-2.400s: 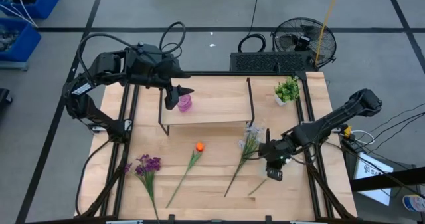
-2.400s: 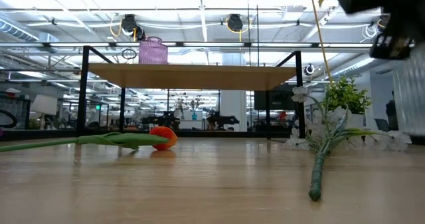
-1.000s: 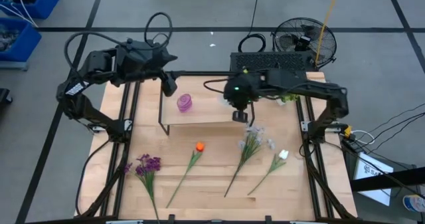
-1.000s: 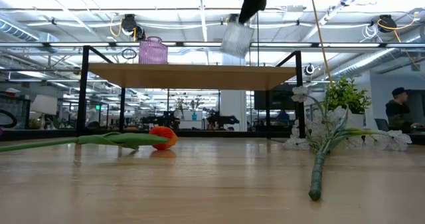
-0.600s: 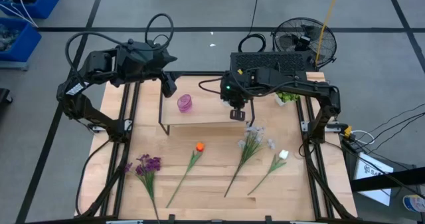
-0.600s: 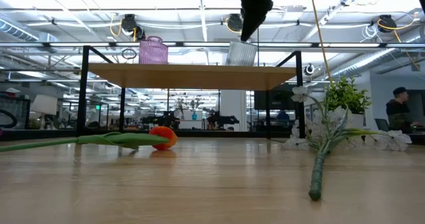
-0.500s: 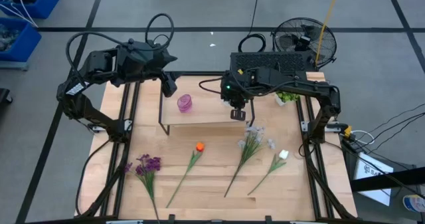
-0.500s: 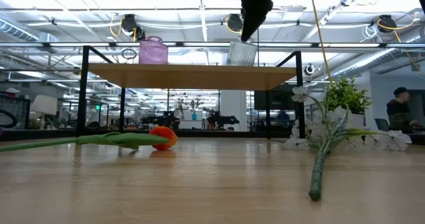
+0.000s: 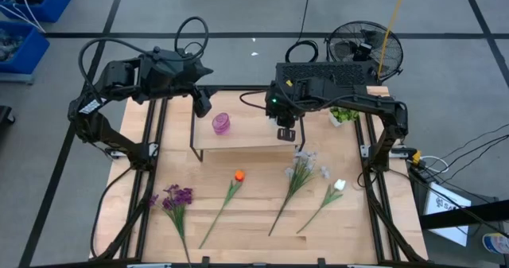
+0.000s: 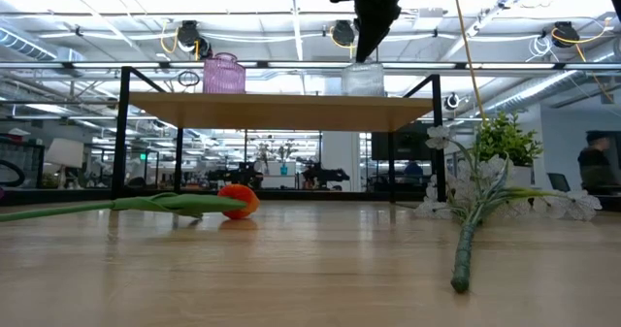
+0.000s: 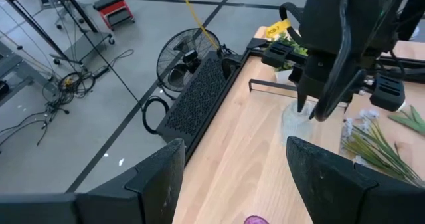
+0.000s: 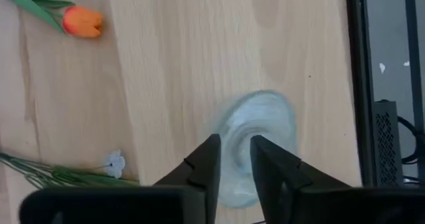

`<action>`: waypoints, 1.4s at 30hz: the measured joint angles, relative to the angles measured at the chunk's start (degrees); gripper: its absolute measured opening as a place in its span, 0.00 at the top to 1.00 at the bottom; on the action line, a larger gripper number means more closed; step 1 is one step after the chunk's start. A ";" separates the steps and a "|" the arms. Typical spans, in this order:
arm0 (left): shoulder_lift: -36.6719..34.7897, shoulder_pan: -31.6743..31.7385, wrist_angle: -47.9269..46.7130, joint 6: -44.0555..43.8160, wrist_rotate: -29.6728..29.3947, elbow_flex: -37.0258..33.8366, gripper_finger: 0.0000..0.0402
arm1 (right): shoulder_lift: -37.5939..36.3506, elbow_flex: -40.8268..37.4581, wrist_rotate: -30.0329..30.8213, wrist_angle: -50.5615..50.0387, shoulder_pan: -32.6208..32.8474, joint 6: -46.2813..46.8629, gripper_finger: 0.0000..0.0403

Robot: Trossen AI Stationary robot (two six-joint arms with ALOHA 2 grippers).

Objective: Pick and place flowers into a vace then onto a shelf
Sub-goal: Put the transparent vase on the shelf, then put the violet flowers into the violet vase on the shelf

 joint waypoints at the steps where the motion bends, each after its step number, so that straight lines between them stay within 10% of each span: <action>1: 0.00 0.00 0.00 -0.01 0.00 0.00 0.33 | 0.01 0.00 -0.08 -0.08 -0.04 -0.51 0.79; 25: 0.02 -0.02 0.00 -0.37 0.30 -0.02 0.33 | -11.20 -0.07 0.17 4.14 3.11 -2.27 0.68; 42: 0.02 -4.45 -9.98 -10.37 9.38 -0.04 0.33 | -25.78 -0.04 0.13 1.30 11.79 21.13 0.68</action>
